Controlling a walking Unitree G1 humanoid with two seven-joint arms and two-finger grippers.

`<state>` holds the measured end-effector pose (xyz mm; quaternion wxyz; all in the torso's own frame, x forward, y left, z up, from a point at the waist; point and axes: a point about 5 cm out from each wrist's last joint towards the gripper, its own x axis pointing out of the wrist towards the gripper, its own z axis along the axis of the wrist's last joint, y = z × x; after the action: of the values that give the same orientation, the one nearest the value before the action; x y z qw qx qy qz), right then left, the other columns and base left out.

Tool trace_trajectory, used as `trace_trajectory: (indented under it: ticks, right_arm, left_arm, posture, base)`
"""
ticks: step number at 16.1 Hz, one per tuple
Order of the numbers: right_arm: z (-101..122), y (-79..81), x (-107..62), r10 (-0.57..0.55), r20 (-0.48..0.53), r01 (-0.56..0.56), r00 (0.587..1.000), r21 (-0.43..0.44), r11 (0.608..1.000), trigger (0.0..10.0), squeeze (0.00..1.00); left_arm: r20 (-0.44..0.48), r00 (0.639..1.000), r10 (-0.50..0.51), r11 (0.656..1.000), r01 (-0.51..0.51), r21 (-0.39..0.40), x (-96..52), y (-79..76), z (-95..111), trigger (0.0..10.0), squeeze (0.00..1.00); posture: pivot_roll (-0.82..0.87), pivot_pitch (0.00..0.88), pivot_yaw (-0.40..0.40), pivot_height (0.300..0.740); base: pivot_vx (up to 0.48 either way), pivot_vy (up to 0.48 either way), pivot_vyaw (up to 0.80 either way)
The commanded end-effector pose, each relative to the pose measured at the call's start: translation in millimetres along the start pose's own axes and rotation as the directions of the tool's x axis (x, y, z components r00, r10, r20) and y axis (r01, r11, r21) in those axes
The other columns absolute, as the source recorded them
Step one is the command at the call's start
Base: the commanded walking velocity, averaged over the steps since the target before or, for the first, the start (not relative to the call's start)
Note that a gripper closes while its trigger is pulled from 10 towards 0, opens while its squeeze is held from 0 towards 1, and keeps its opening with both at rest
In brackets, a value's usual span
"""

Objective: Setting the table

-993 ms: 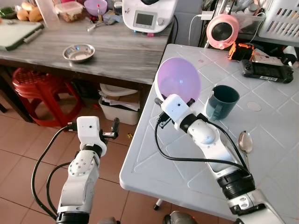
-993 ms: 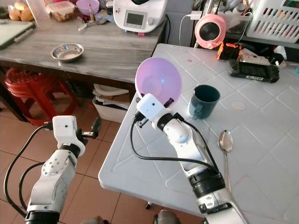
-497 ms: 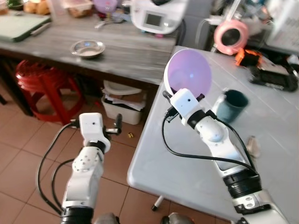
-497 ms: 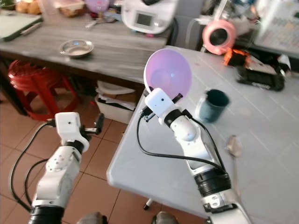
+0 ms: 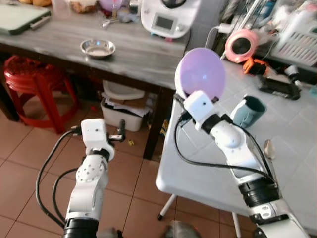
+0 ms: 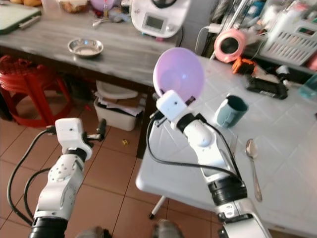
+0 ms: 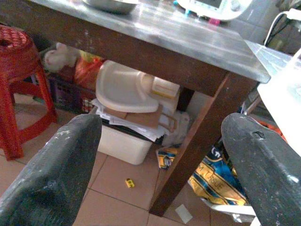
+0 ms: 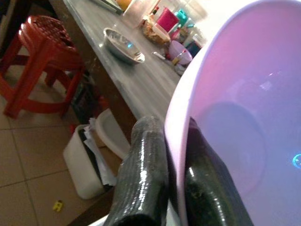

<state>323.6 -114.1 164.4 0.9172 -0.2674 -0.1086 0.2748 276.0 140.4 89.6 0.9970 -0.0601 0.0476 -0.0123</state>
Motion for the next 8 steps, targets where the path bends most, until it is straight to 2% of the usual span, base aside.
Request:
trace_trajectory:
  ticks: [1, 4, 8]
  right_arm:
    - [-3, -11.1, -3.6, -0.025, -0.007, 0.025, 1.0, -0.008, 1.0, 10.0, 0.0]
    - [-5, -14.2, -5.5, -0.023, -0.013, 0.023, 1.0, -0.016, 1.0, 10.0, 0.0]
    - [-10, -23.7, -7.6, -0.041, -0.023, 0.04, 0.999, -0.012, 0.999, 10.0, 0.0]
  left_arm:
    - [-0.001, 1.0, -0.022, 1.0, 0.022, -0.005, 1.2, -8.5, -1, 10.0, 0.0]
    - [0.01, 1.0, -0.017, 1.0, 0.018, -0.009, 3.6, -10.8, 0, 10.0, 0.0]
    - [0.029, 0.999, -0.017, 1.0, 0.017, -0.012, 4.8, -22.5, 0, 10.0, 0.0]
  posture:
    - [-0.05, 0.0, -0.152, 0.74]
    - [-0.05, 0.0, -0.169, 0.74]
    - [-0.05, 0.0, -0.213, 0.74]
  base:
    - [0.0, 0.48, 0.0]
    - [0.0, 0.455, 0.0]
    - [0.0, 0.0, 0.0]
